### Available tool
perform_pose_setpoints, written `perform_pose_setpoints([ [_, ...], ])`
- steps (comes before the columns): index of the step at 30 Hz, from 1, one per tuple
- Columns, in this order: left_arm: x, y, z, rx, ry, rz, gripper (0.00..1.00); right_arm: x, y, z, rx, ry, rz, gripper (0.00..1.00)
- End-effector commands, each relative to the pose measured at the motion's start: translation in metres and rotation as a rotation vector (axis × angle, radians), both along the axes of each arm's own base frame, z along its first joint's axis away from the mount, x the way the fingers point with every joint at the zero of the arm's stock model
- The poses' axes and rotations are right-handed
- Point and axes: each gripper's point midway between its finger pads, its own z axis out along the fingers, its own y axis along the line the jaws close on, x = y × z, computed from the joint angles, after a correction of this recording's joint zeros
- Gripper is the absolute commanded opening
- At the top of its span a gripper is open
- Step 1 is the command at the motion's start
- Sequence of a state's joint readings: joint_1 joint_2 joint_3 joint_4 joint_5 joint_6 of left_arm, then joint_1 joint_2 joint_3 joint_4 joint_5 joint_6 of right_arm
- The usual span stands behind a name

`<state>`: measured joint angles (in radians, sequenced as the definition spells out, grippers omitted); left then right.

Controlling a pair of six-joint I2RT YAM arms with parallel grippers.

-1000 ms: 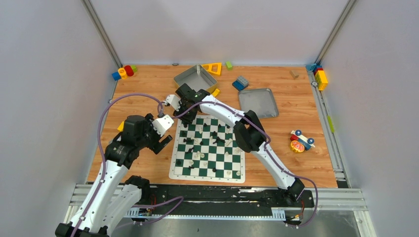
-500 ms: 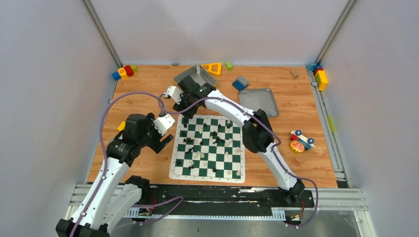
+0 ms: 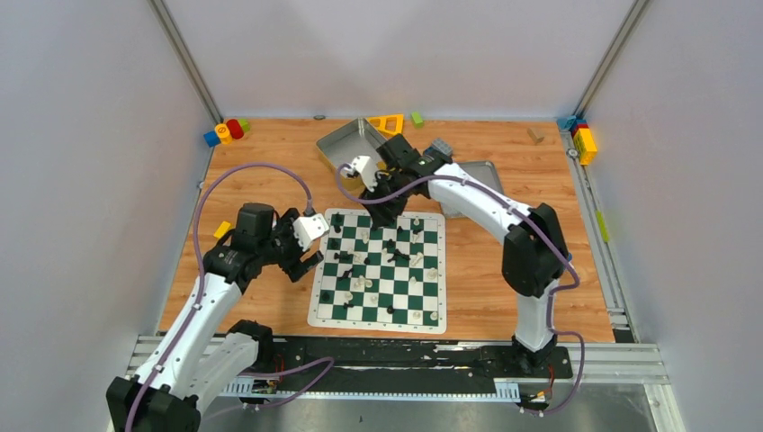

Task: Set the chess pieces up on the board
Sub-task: Pick up the chess piece from the chessboard.

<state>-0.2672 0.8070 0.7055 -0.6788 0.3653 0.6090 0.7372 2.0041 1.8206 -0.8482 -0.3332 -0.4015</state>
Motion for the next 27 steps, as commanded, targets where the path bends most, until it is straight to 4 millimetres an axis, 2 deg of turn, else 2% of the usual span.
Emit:
perform_pose_setpoints([
  [1,-0.01,-0.02,-0.004,-0.058,0.031,-0.138,0.89,-0.053,-0.018,0.023,0.126,0.074,0.1,0.46],
  [7,0.003,-0.015,-0.006,-0.054,0.019,-0.057,0.9,-0.12,-0.047,-0.006,0.128,0.179,0.181,0.46],
  [11,0.018,-0.005,-0.007,-0.046,0.009,0.059,0.91,-0.15,-0.049,-0.03,0.093,0.176,0.243,0.49],
  [15,0.034,0.011,-0.011,-0.003,-0.003,0.177,0.92,-0.171,-0.043,-0.048,0.06,0.166,0.306,0.51],
  [20,0.044,0.024,-0.017,0.01,0.036,0.272,0.92,-0.19,-0.033,-0.067,0.011,0.154,0.378,0.52],
  [27,0.054,0.04,-0.023,0.017,0.066,0.36,0.92,-0.202,-0.026,-0.085,-0.041,0.135,0.431,0.5],
])
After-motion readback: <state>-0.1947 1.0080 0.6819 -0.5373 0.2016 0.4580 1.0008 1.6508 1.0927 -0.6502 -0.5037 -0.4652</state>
